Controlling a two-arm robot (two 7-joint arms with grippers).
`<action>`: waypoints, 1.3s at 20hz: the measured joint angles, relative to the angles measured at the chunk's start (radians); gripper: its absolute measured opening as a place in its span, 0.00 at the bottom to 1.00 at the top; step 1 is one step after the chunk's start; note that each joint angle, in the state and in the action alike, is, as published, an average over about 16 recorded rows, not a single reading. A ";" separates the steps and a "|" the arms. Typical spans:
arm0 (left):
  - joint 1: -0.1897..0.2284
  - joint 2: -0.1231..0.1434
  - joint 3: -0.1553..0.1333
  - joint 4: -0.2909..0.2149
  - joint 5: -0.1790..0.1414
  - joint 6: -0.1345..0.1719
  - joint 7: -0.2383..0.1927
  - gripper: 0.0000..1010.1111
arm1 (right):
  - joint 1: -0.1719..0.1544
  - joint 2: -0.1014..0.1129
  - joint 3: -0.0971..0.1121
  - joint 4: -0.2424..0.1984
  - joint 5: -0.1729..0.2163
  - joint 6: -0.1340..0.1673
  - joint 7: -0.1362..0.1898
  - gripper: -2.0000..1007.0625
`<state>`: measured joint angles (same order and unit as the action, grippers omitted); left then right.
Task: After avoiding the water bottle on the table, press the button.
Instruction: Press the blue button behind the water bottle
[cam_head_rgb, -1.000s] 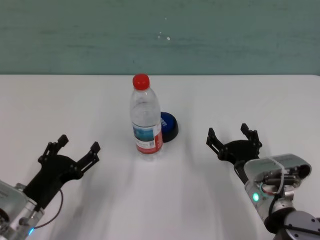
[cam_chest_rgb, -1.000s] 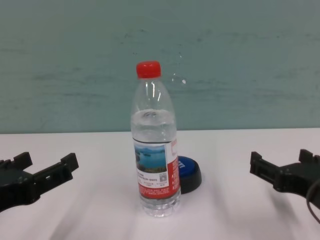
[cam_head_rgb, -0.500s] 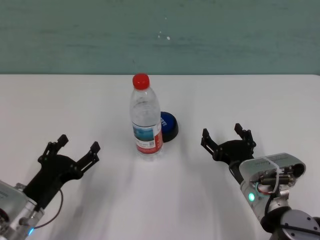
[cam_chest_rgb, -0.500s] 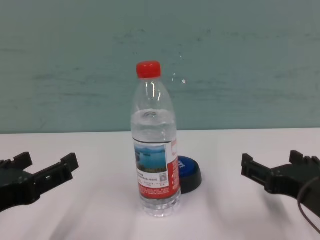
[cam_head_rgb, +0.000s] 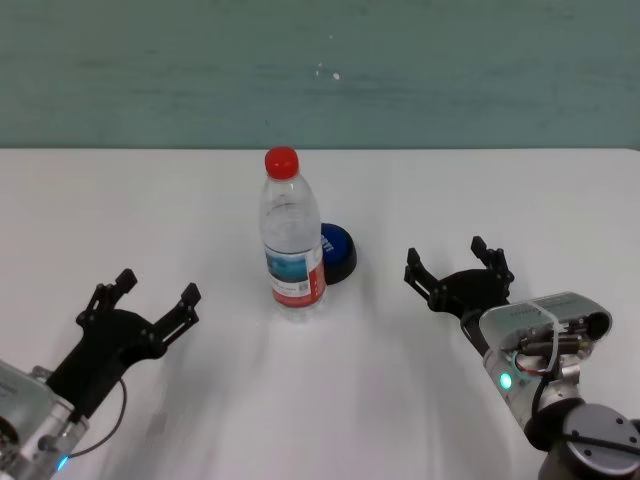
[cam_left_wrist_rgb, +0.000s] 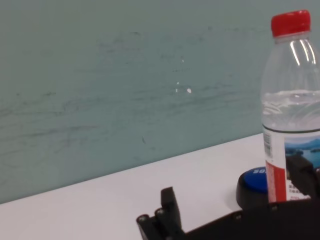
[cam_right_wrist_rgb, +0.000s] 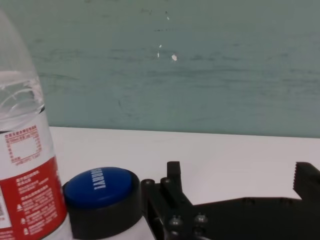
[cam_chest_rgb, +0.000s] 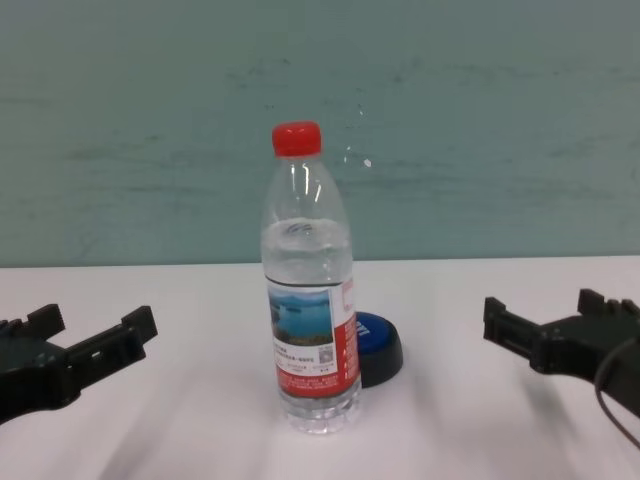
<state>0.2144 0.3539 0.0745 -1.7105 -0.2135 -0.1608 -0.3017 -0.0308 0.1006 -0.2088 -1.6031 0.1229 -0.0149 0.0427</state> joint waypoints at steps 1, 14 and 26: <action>0.000 0.000 0.000 0.000 0.000 0.000 0.000 1.00 | 0.003 -0.001 0.003 0.001 -0.003 0.002 0.003 1.00; 0.000 0.000 0.000 0.000 0.000 0.000 0.000 1.00 | 0.058 -0.006 0.040 0.035 -0.041 0.038 0.047 1.00; 0.000 0.000 0.000 0.000 0.000 0.000 0.000 1.00 | 0.131 0.001 0.057 0.090 -0.052 0.061 0.087 1.00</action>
<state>0.2145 0.3539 0.0745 -1.7106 -0.2135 -0.1608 -0.3017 0.1000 0.1020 -0.1514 -1.5133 0.0712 0.0461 0.1297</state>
